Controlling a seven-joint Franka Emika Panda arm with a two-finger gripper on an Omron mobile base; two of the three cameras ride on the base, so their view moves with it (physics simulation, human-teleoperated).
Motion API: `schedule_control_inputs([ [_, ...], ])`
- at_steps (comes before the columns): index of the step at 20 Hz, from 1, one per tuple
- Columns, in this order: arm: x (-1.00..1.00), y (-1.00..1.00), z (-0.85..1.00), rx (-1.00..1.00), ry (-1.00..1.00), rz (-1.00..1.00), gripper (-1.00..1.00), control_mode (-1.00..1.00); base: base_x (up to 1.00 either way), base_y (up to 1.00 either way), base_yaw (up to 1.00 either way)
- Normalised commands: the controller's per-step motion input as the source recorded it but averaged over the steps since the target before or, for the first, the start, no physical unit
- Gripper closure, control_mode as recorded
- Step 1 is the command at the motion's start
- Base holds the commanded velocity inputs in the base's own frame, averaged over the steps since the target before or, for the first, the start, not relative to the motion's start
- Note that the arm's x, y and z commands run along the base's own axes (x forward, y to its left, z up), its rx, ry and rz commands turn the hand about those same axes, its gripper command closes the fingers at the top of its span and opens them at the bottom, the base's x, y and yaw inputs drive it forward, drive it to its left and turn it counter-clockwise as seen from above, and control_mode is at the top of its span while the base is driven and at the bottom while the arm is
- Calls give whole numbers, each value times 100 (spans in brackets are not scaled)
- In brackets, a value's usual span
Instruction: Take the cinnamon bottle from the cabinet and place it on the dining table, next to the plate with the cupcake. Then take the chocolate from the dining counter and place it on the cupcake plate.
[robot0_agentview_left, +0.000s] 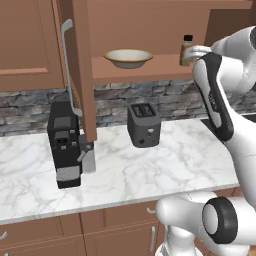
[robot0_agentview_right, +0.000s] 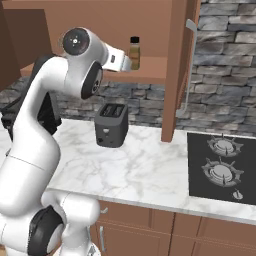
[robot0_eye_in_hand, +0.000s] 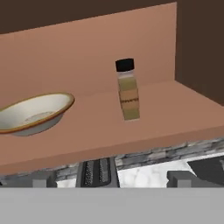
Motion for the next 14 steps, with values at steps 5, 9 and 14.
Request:
schedule_control_inputs([
  [5,21,-21,0,0,12,15,-100,-100,0,0,0],
  [9,24,-18,0,0,8,12,-100,-100,0,0,0],
  [14,25,-8,-16,-5,0,10,-100,-100,0,0,0],
])
